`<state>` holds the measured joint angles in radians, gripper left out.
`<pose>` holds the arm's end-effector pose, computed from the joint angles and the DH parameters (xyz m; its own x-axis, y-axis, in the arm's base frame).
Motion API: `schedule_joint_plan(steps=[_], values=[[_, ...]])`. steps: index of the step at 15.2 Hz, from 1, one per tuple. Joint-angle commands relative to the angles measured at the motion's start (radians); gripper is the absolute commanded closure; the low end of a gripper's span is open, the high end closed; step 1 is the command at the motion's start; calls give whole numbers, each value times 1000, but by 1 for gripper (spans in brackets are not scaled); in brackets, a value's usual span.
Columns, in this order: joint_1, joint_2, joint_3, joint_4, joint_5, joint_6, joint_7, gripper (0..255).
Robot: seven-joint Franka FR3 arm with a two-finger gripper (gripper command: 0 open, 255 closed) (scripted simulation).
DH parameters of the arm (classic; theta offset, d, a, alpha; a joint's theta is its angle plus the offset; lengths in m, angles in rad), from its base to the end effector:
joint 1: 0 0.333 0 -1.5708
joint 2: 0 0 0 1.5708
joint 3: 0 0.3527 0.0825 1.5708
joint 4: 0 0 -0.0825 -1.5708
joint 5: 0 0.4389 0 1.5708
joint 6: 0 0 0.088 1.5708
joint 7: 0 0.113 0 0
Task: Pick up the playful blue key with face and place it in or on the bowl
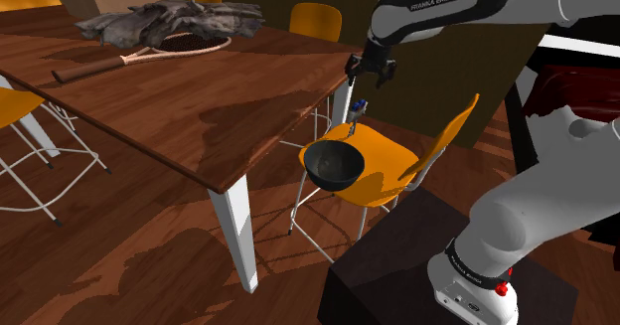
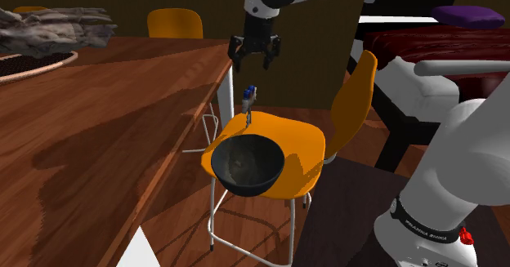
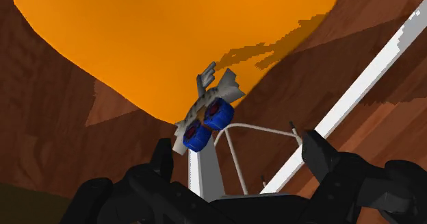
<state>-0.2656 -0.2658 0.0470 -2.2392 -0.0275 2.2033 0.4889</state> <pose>0.5219 -0.1157 0.5088 0.7449 -0.6304 0.2182 -0.6316 -0.7718 -0.0735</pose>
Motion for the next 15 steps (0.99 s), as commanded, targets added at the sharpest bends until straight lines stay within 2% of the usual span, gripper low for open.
schedule_joint_plan(steps=[1, 8, 15], values=[[-22, 57, -6, 20, -14, 35, 49, 0], [-88, 241, -45, 95, -58, 133, 207, 0], [-91, 300, -49, 80, -63, 207, 214, 0]])
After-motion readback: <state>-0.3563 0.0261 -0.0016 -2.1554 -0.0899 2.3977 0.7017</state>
